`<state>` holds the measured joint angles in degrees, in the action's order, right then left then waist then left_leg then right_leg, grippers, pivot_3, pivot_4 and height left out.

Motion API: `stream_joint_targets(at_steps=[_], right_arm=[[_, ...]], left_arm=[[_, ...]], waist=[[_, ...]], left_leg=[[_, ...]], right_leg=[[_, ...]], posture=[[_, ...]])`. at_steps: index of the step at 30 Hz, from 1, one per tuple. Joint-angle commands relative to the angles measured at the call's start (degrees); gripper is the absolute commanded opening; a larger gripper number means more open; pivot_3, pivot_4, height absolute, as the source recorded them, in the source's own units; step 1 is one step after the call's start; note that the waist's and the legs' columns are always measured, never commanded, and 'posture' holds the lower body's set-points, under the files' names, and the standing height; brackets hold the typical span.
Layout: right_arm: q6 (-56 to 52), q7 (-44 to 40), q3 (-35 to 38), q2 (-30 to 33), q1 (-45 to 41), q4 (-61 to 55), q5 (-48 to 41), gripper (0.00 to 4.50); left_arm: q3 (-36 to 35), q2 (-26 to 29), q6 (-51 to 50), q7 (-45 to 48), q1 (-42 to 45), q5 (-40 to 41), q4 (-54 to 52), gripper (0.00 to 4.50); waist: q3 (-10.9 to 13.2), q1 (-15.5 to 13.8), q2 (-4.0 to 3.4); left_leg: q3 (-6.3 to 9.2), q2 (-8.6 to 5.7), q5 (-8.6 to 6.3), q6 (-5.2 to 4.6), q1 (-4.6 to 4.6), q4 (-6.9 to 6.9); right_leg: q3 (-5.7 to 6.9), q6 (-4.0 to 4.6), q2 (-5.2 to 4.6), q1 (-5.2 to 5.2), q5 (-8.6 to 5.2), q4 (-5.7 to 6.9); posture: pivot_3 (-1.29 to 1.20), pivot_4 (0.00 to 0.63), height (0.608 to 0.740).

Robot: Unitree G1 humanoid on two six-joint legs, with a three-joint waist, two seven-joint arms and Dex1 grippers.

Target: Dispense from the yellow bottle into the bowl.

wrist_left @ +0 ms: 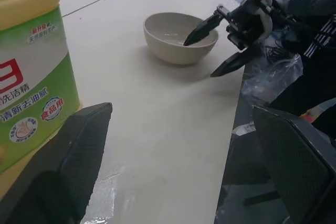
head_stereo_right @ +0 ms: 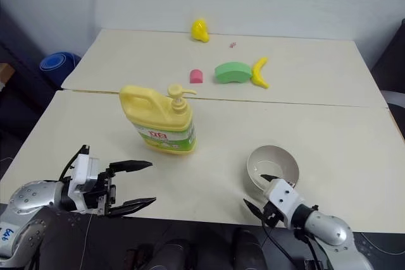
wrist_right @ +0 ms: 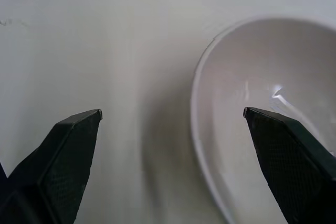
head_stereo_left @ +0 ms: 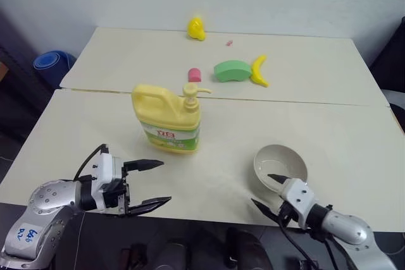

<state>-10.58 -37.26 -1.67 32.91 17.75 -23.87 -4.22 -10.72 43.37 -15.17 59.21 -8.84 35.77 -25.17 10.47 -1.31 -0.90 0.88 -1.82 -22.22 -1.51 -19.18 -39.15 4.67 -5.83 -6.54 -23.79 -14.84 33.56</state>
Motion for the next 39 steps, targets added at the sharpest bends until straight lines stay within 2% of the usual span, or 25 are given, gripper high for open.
stream_joint_targets(at_steps=[1,11,12,15,17,21,27,32,39], right_arm=[[0.16,1.72,-0.94,-1.03,-2.17,0.29,1.38,3.58],[4.63,-0.88,-0.5,2.5,-6.07,4.1,3.34,0.16],[5.18,-1.97,-0.07,3.32,-7.3,3.93,2.82,0.01],[3.85,-5.84,1.8,6.01,-11.12,1.47,-0.66,0.0],[2.77,-8.79,2.23,7.95,-13.86,-0.17,-3.01,0.0],[-5.08,-12.91,1.45,12.17,-23.29,-4.29,-6.36,0.0],[-19.64,-14.89,-1.65,12.62,-41.16,-6.01,-11.31,0.0],[-28.9,-17.79,-6.06,12.87,-52.77,-5.92,-14.09,0.0],[-33.9,-19.97,-9.62,12.9,-59.19,-5.4,-15.4,0.0]], left_arm=[[-1.51,0.35,-0.3,-0.59,0.39,0.63,-2.33,4.5],[-8.22,3.17,-11.98,-2.49,4.94,14.07,-5.59,4.5],[-9.51,4.04,-14.07,-3.26,6.93,17.54,-5.78,4.3],[-12.14,5.19,-18.1,-7.87,16.14,25.52,-3.88,3.61],[-11.95,4.77,-19.29,-11.55,24.01,26.96,-0.93,2.98],[-7.2,2.67,-18.32,-15.44,39.86,21.6,6.25,1.7],[1.72,-2.07,-14.99,-14.06,52.08,11.55,14.92,0.02],[7.36,-6.17,-13.63,-12.65,56.04,4.99,19.15,0.02],[10.23,-7.86,-14.6,-14.45,55.94,-2.0,20.42,0.02]], waist=[[0.0,0.04,0.01],[0.0,0.07,0.04],[0.01,0.1,0.06],[0.11,0.07,0.05],[0.22,-0.01,0.03],[0.23,0.0,0.04],[0.26,0.22,0.08],[0.26,0.11,0.09],[0.28,0.07,0.12]], left_leg=[[-0.01,0.0,0.0,-0.01,0.0,-0.02],[-0.02,0.0,0.07,0.07,0.09,-0.1],[-0.02,0.0,0.08,0.08,0.1,-0.13],[0.0,0.0,0.11,0.11,0.1,-0.2],[0.07,0.0,0.12,0.13,0.03,-0.44],[0.07,-0.05,0.14,0.16,0.07,-0.54],[0.02,-0.08,0.15,0.15,-0.08,-0.58],[0.06,-0.06,0.14,0.16,-0.29,-0.57],[0.09,-0.14,0.15,0.14,-1.2,-0.99]], right_leg=[[0.0,-0.01,0.0,0.01,0.0,-0.02],[-0.05,0.0,0.01,0.01,0.0,0.02],[-0.06,0.0,0.01,0.02,0.0,0.05],[-0.09,0.01,0.01,0.02,0.01,0.16],[-0.08,0.03,0.05,0.01,0.02,0.28],[-0.05,0.02,0.27,0.06,0.05,0.4],[-0.02,-0.08,0.32,0.02,0.11,0.43],[0.12,-0.1,0.32,-0.1,0.12,0.3],[0.57,-0.18,0.25,-0.92,0.16,0.55]], posture=[[0.0,0.15,0.74],[0.0,0.15,0.74],[0.0,0.15,0.74],[0.0,0.15,0.74],[0.0,0.15,0.74],[0.0,0.15,0.74],[0.0,0.15,0.74],[0.0,0.15,0.74],[0.0,0.15,0.74]])
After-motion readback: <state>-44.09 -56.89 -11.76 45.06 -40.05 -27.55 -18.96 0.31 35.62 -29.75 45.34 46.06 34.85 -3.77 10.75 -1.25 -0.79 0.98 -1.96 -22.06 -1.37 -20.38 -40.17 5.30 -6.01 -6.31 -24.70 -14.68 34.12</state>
